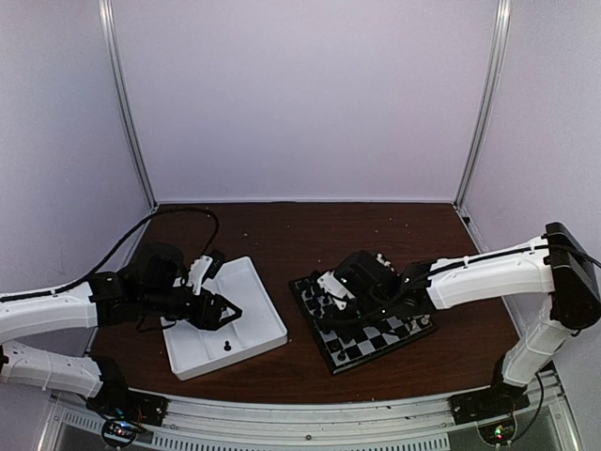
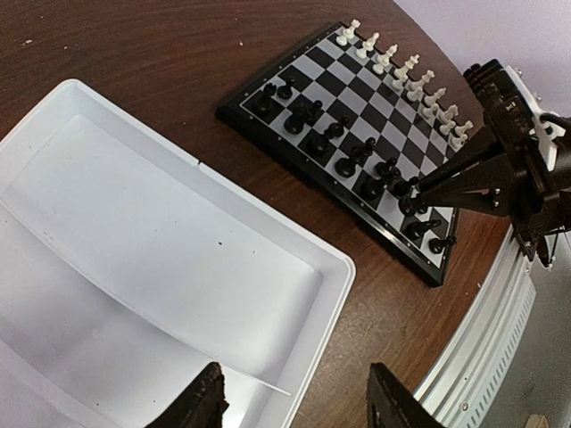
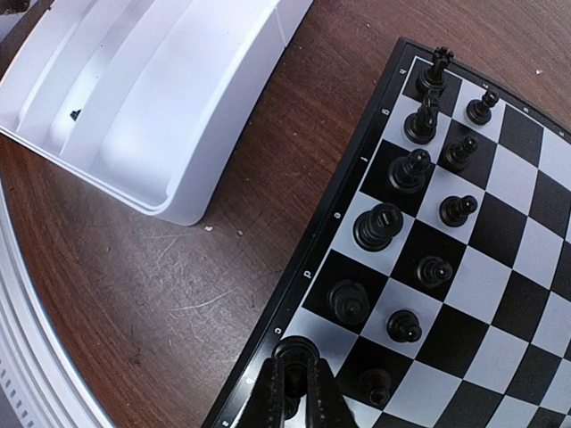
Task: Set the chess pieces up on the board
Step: Place the chess piece on the chessboard.
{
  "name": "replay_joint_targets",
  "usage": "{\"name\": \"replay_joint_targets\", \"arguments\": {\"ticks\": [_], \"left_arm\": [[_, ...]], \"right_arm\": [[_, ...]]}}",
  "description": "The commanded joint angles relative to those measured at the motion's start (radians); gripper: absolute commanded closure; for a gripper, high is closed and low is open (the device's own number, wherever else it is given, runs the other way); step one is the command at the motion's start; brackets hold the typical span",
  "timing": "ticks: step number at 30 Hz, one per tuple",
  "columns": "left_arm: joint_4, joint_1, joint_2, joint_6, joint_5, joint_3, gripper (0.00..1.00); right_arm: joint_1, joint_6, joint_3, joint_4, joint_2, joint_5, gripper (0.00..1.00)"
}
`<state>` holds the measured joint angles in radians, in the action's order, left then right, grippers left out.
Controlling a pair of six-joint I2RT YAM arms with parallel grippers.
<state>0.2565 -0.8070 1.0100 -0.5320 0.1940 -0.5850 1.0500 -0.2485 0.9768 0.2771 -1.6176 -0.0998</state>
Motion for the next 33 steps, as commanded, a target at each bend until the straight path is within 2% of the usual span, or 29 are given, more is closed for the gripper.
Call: {"name": "replay_joint_targets", "arguments": {"ticks": [1, 21, 28, 33], "left_arm": [[-0.020, -0.004, 0.003, 0.007, -0.007, -0.020, 0.45], [-0.023, -0.004, 0.015, 0.003, -0.004, -0.019, 0.46], [-0.026, -0.004, 0.023, 0.001, -0.003, -0.018, 0.46], [-0.025, -0.004, 0.019, 0.001, -0.004, -0.018, 0.46]], "right_arm": [[0.012, 0.014, -0.009, -0.022, -0.022, 0.046, 0.98], [0.025, 0.030, 0.007, -0.009, -0.064, 0.082, 0.96], [0.027, 0.033, 0.013, -0.003, -0.061, 0.091, 0.83], [0.030, 0.038, 0.043, 0.024, -0.055, 0.089, 0.80]]}}
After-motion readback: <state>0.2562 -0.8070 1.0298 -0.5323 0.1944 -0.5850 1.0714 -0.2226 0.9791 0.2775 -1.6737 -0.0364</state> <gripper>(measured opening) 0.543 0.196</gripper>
